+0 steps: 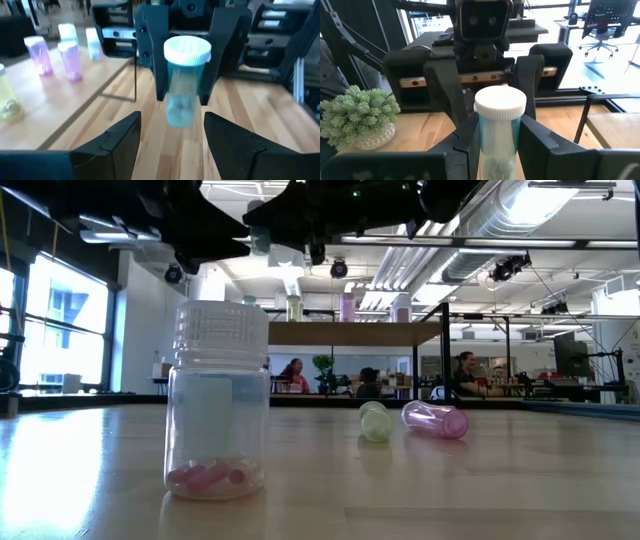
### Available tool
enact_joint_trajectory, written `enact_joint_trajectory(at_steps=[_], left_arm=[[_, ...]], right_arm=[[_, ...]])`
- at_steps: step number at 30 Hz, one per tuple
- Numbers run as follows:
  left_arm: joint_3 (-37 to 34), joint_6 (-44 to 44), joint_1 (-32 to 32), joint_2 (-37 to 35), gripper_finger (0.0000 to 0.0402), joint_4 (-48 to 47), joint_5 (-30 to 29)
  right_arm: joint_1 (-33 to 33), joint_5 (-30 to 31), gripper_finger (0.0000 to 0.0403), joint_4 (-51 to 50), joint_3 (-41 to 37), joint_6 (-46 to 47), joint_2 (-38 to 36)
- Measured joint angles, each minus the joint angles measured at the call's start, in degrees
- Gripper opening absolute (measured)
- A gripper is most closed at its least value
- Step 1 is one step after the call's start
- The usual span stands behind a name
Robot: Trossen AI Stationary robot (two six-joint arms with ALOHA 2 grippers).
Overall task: Pick and place medicine bottles onto shelf by color
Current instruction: Put the blue pill bottle on the shelf aligned with the other blue pill bottles
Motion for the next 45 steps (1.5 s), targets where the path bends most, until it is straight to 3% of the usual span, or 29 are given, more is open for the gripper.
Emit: enact_joint_trajectory(at_steps=[10, 18, 23, 32, 45], left_arm=[[12.1, 3.7, 0.0, -2.3, 0.0207, -24.6, 0.1], [21.8, 5.9, 0.0, -2.3, 0.0207, -39.3, 3.2], [22.7, 3.5, 0.0, -2.3, 0.0207, -41.3, 6.9], [22.7, 0.5, -0.1, 0.0, 0.0207, -42.5, 8.1], [22.7, -0.1, -1.3, 6.5, 0.0207, -42.0, 9.5]], right_arm=[[1.2, 4.7, 0.0094, -5.1, 0.0, 1.1, 0.1], [2.5, 7.3, 0.0094, -3.0, 0.0, 3.5, 4.1], [3.4, 7.1, 0.0094, 2.1, 0.0, 3.5, 6.5], [4.4, 4.5, 0.0094, 12.4, 0.0, 4.1, 11.0], [4.3, 4.2, 0.0094, 14.5, 0.0, 3.9, 11.9]])
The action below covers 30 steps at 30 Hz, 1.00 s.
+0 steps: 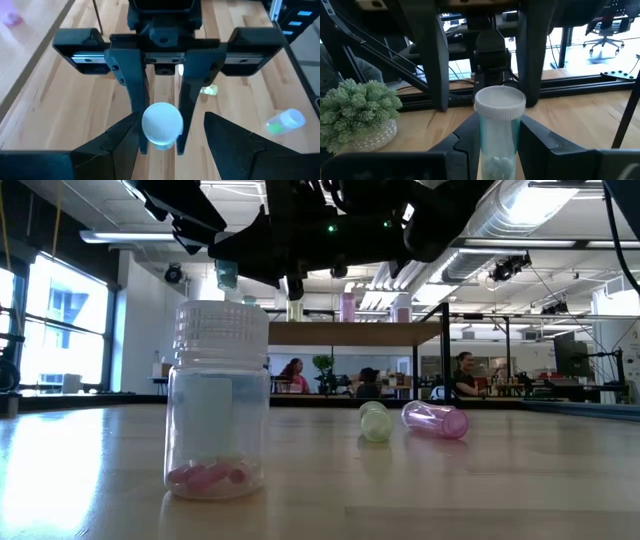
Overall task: Pick and place medicine bottles onto shelf by color
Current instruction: Put the blue pill bottle on the shelf aligned with the other blue pill bottles
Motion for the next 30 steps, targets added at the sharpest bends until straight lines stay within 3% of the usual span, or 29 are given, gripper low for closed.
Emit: enact_joint_trajectory(at_steps=[10, 22, 30], left_arm=[[0.0, -0.4, 0.2, 0.5, 0.0201, 0.0, -0.1], [0.0, -0.4, 0.2, 0.5, 0.0126, 0.0, -0.2], [0.0, -0.4, 0.2, 0.5, 0.0113, 0.0, -0.2]], right_arm=[[0.5, -1.3, 0.0094, 0.3, 0.0, -0.1, 0.0], [0.5, -1.4, 0.0094, 0.3, 0.0, -0.9, 0.0], [0.5, -1.5, 0.0094, 0.3, 0.0, -0.9, 0.0]])
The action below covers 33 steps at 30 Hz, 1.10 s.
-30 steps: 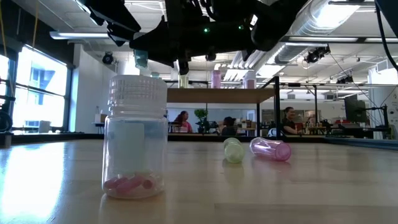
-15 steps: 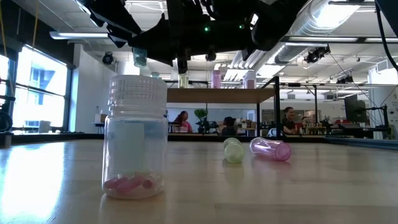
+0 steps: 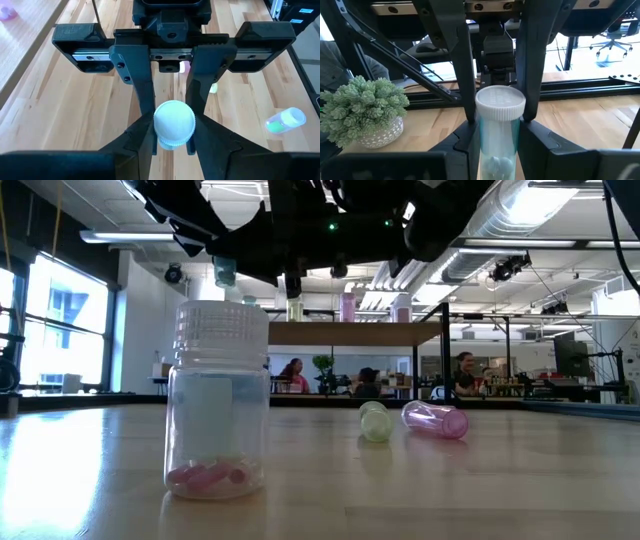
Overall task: Pick and place medicine bottles onto shelf by color
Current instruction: Put the blue pill bottle on the shelf aligned with the other blue pill bottles
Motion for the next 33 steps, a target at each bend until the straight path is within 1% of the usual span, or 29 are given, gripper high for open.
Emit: enact_joint_trajectory(at_steps=[13, 18, 23, 26, 29, 33], left_arm=[[0.0, 0.0, 0.0, 0.0, 0.0113, 0.0, 0.0], [0.0, 0.1, 0.0, 0.0, 0.0113, 0.0, -0.1], [0.0, 0.4, 0.0, 0.0, 0.0113, -0.1, -0.3], [0.0, 0.4, 0.0, 0.0, 0.0113, -0.1, -1.7], [0.0, 0.5, 0.0, 0.0, 0.0113, -0.5, -3.0], [0.0, 0.4, 0.0, 0.0, 0.0113, -0.6, -3.1]], right_arm=[[-0.8, -0.8, 0.0096, -0.1, 0.0, 1.2, 0.0], [-1.6, -4.1, 0.0128, -1.1, 0.0, 2.6, -0.1], [-1.9, -4.2, 0.0172, -1.6, 0.0, 4.0, -0.1], [-2.0, -3.9, 0.0192, -2.6, 0.0, 4.5, -0.1], [-2.3, -3.9, 0.0200, -3.4, 0.0, 4.2, -0.1], [-3.3, -4.0, 0.0201, -3.5, 0.0, 5.5, -0.1]])
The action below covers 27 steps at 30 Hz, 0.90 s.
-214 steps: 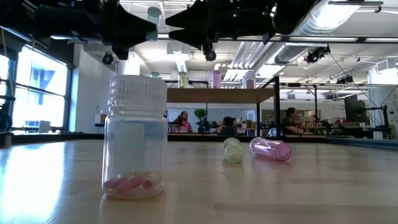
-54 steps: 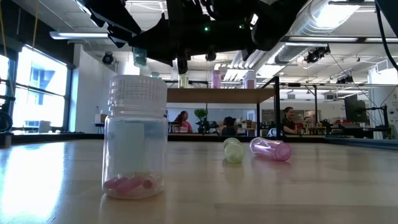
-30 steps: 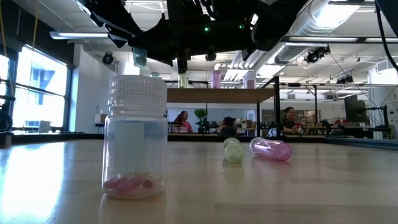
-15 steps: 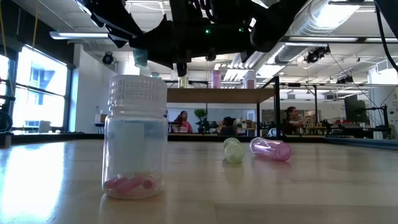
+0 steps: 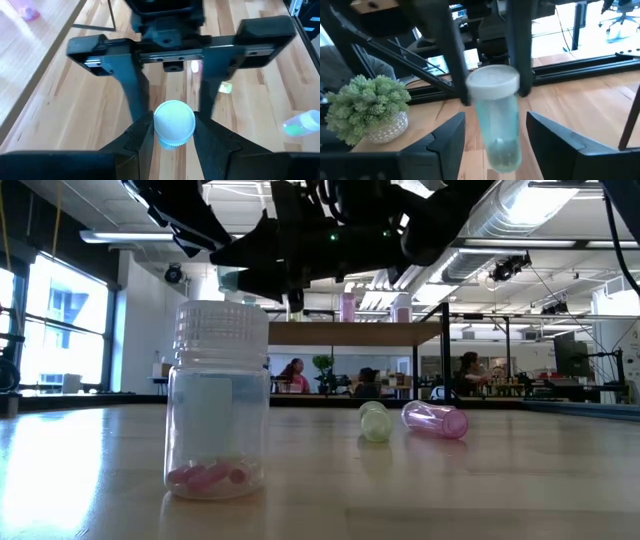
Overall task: Pick and place medicine bottles onto shelf by color
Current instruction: Put the blue pill bottle on the shelf aligned with the other blue pill bottles
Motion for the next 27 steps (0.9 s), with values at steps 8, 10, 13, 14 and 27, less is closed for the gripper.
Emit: enact_joint_trajectory(at_steps=[8, 10, 13, 14, 27], left_arm=[[0.0, -0.4, 0.1, -0.3, 0.0113, -2.4, -4.8], [0.0, -0.4, 0.6, -0.3, 0.0113, -2.8, -5.1], [0.0, -0.4, 1.7, -0.3, 0.0113, -3.3, -5.0], [0.0, -0.4, 2.1, -0.4, 0.0113, -3.3, -5.0], [3.1, 2.6, 10.1, -0.5, 0.0113, -6.6, -6.0]], right_arm=[[-1.4, -3.3, 0.0201, -0.6, 0.0, 1.4, -0.1], [-1.3, -3.1, 0.0201, -1.8, 0.0, 1.1, -0.6], [-1.4, -2.5, 0.0201, -3.5, 0.0, 0.9, -1.5], [-1.4, -2.1, 0.0201, -3.6, 0.0, 0.6, -1.6], [-1.9, -2.3, 0.0201, -8.1, 0.0, -0.4, -2.8]])
